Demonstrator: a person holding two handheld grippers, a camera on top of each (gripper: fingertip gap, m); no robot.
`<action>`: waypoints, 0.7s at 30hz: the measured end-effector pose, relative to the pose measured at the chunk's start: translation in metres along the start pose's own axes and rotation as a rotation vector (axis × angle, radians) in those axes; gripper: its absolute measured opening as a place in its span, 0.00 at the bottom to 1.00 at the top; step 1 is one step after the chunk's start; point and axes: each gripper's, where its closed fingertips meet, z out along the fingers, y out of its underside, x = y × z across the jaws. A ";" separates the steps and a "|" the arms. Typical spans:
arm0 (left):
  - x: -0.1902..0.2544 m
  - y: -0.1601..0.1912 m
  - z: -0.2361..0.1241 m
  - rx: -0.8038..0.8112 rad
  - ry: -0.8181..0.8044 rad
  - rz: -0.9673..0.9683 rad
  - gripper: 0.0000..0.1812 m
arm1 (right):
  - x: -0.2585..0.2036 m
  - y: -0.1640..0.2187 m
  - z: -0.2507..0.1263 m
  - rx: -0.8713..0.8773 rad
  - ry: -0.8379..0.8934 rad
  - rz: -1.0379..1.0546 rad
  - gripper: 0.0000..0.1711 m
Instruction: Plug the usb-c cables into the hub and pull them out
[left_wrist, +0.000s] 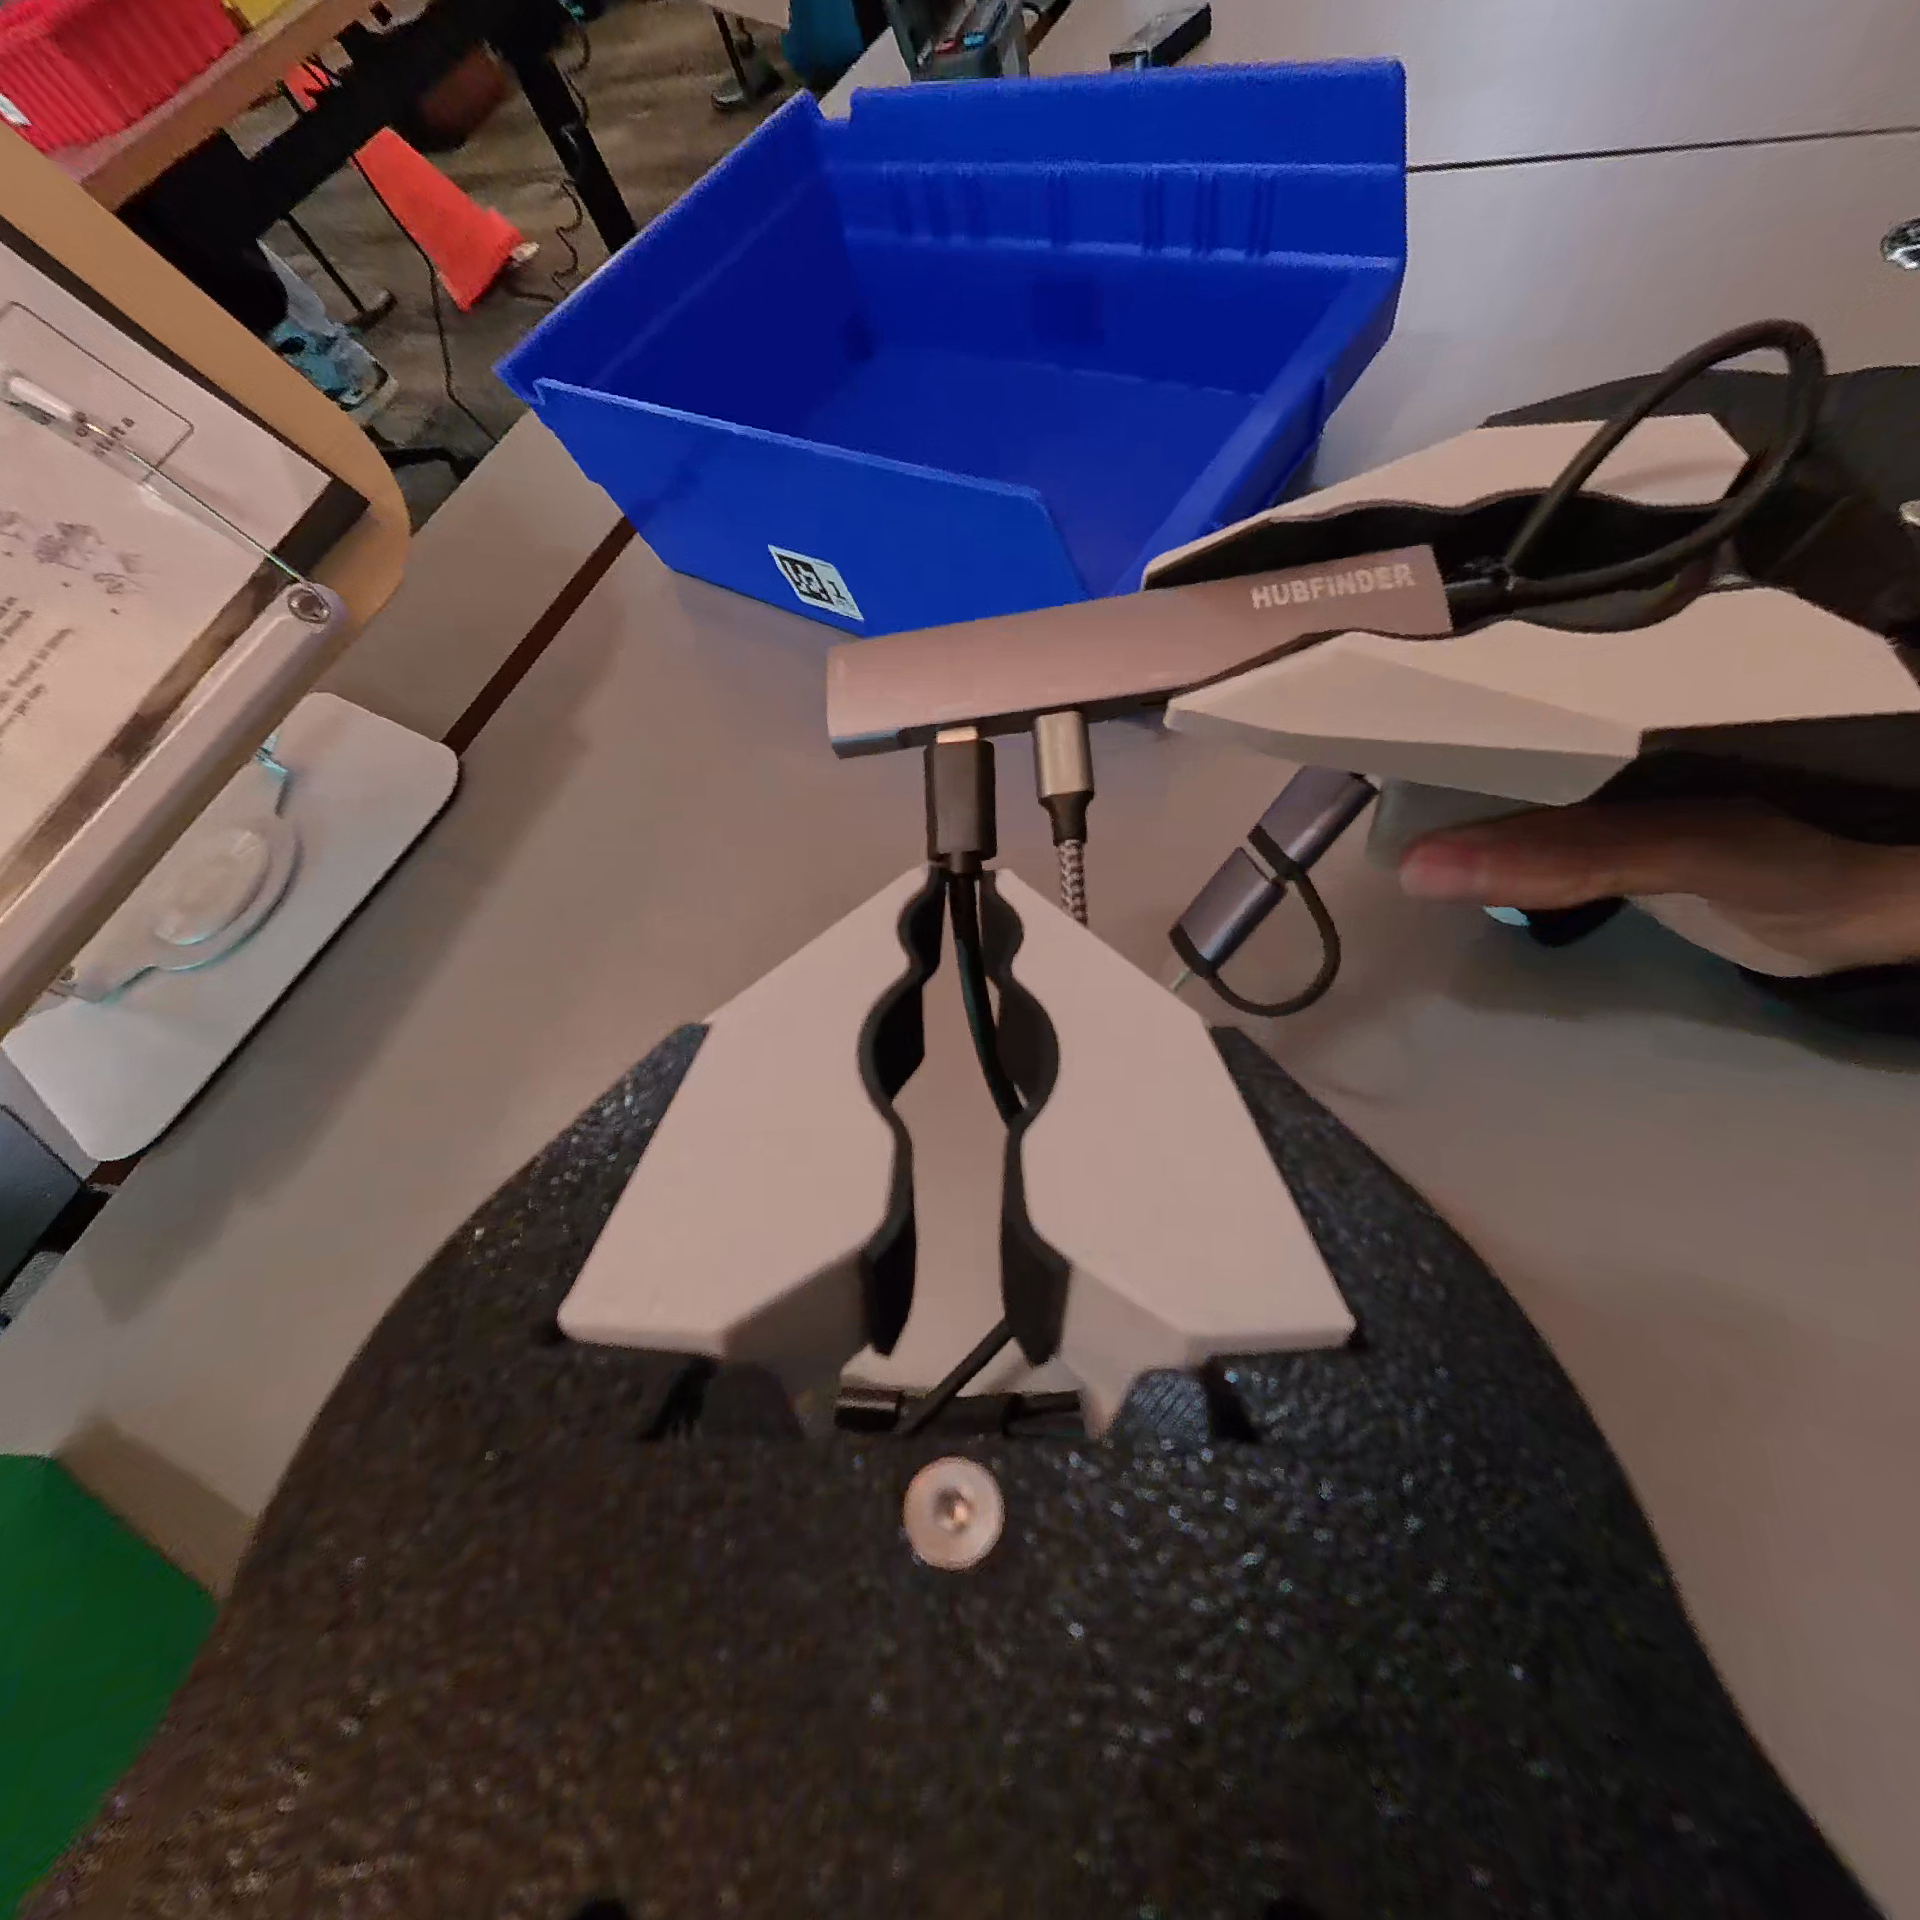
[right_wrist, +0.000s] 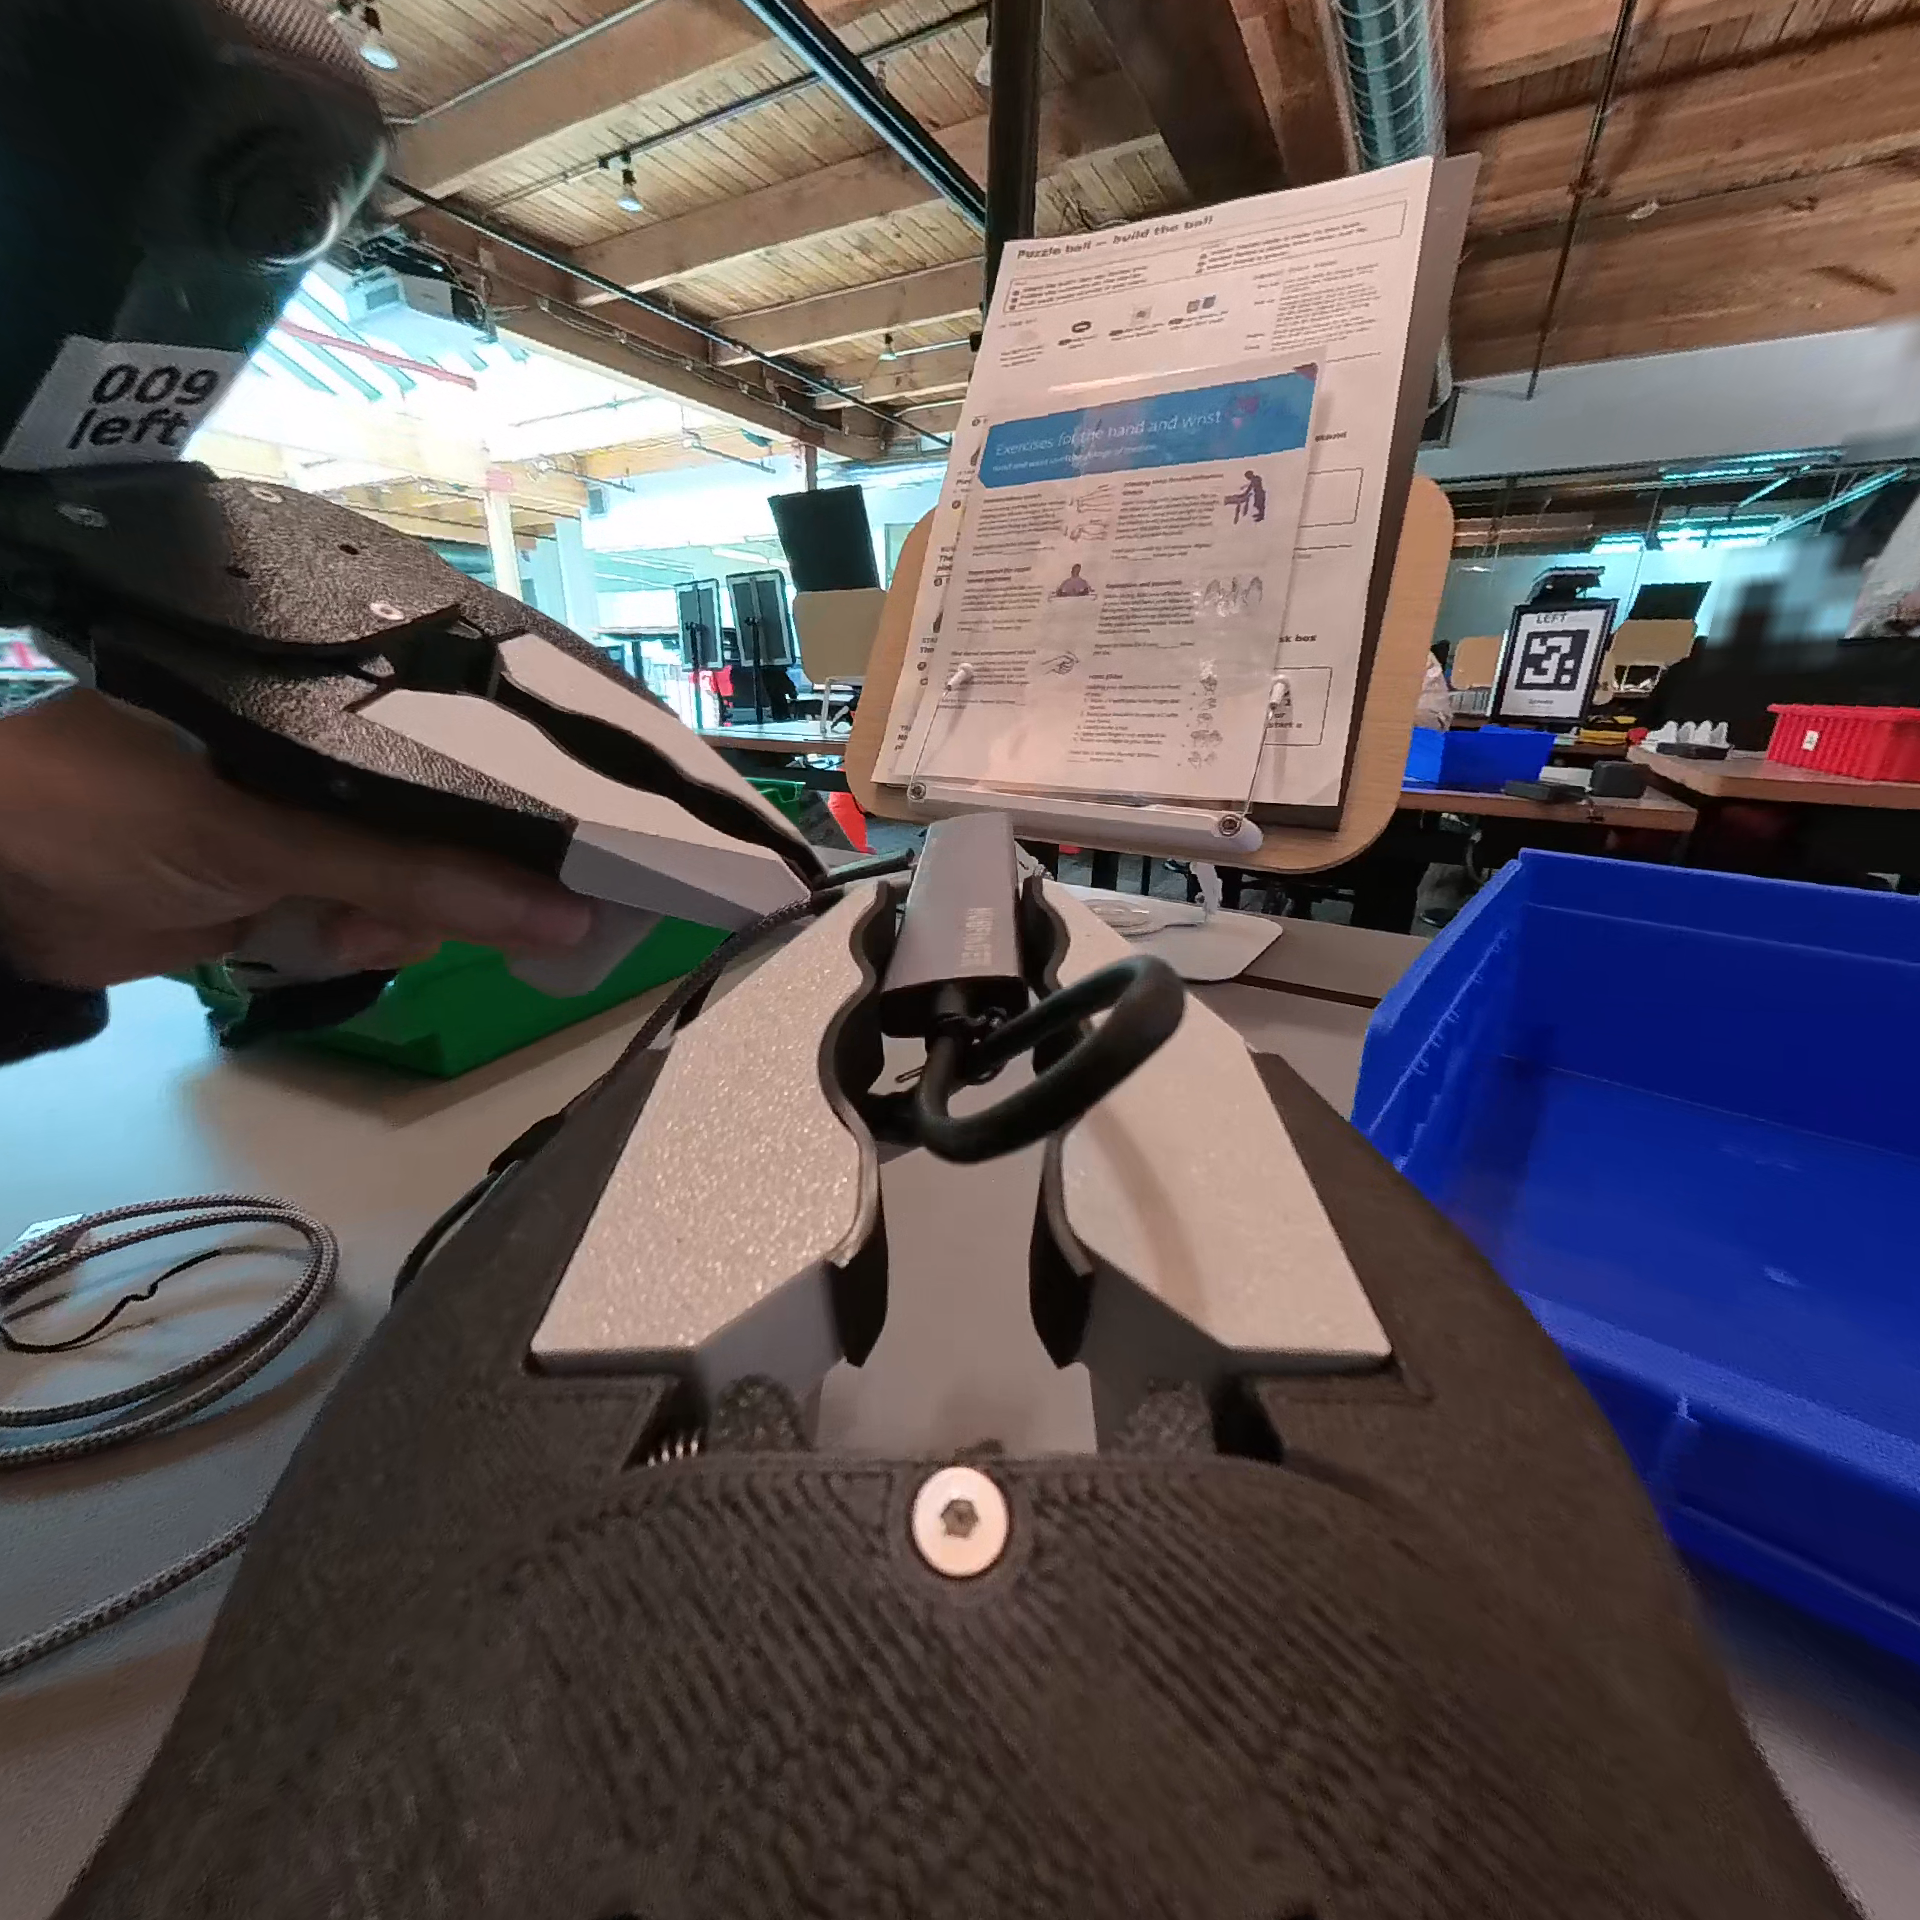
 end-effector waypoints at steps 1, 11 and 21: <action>-0.001 -0.001 0.000 0.004 -0.020 0.020 0.02 | 0.000 0.000 0.000 -0.001 -0.001 0.004 0.14; 0.000 -0.002 -0.013 -0.060 -0.009 -0.059 0.01 | -0.009 -0.002 0.000 0.021 -0.020 -0.150 0.14; 0.006 0.005 -0.020 -0.149 0.105 -0.237 0.01 | -0.014 0.000 0.001 0.003 0.007 -0.280 0.15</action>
